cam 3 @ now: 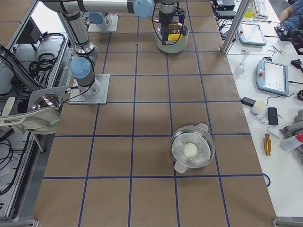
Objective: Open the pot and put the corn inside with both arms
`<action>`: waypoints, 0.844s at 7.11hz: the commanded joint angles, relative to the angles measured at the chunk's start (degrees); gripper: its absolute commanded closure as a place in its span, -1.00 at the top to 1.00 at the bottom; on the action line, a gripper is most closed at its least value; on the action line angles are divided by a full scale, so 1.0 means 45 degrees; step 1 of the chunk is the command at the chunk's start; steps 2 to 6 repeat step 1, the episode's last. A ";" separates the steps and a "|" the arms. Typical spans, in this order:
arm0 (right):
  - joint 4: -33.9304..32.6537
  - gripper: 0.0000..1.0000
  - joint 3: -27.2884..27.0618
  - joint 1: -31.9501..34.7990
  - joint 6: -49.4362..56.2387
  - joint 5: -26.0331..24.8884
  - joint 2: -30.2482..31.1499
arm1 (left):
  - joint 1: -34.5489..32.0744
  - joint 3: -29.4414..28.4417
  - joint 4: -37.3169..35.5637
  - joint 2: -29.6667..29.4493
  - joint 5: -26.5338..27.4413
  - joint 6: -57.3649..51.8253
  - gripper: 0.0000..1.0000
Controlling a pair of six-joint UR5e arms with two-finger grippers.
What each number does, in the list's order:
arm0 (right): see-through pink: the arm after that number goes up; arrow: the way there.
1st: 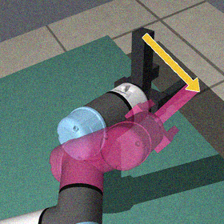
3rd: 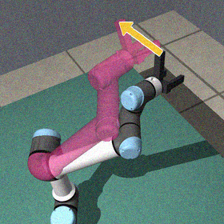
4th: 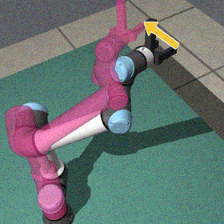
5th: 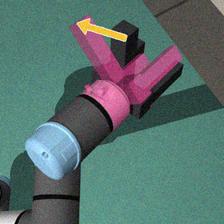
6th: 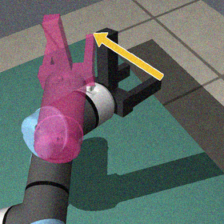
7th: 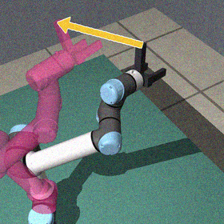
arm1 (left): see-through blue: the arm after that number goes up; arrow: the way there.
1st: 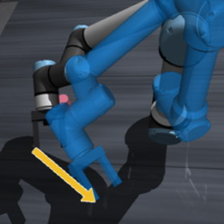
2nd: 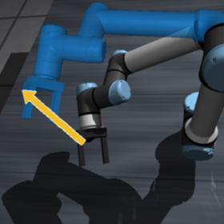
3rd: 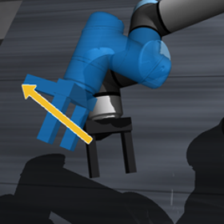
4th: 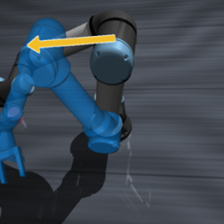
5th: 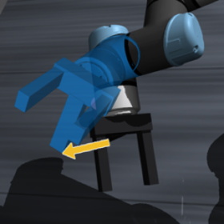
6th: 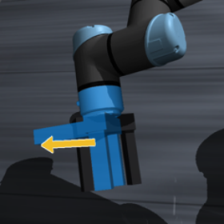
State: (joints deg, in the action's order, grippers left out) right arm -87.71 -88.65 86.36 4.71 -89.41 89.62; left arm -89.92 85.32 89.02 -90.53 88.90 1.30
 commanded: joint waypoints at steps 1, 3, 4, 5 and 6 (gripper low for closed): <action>0.0019 1.00 -0.0008 0.0008 0.0008 0.0024 0.0006 | 0.0001 0.0161 -0.0016 0.0235 -0.0146 -0.0114 1.00; 0.0019 1.00 -0.0008 0.0008 0.0008 0.0024 0.0006 | 0.0001 0.0161 -0.0016 0.0235 -0.0146 -0.0114 1.00; 0.0019 1.00 -0.0008 0.0008 0.0008 0.0024 0.0006 | 0.0001 0.0161 -0.0016 0.0235 -0.0146 -0.0114 1.00; 0.0019 1.00 -0.0008 0.0008 0.0008 0.0024 0.0006 | 0.0001 0.0161 -0.0016 0.0235 -0.0146 -0.0114 1.00; 0.0019 1.00 -0.0008 0.0008 0.0008 0.0024 0.0006 | 0.0001 0.0161 -0.0016 0.0235 -0.0146 -0.0114 1.00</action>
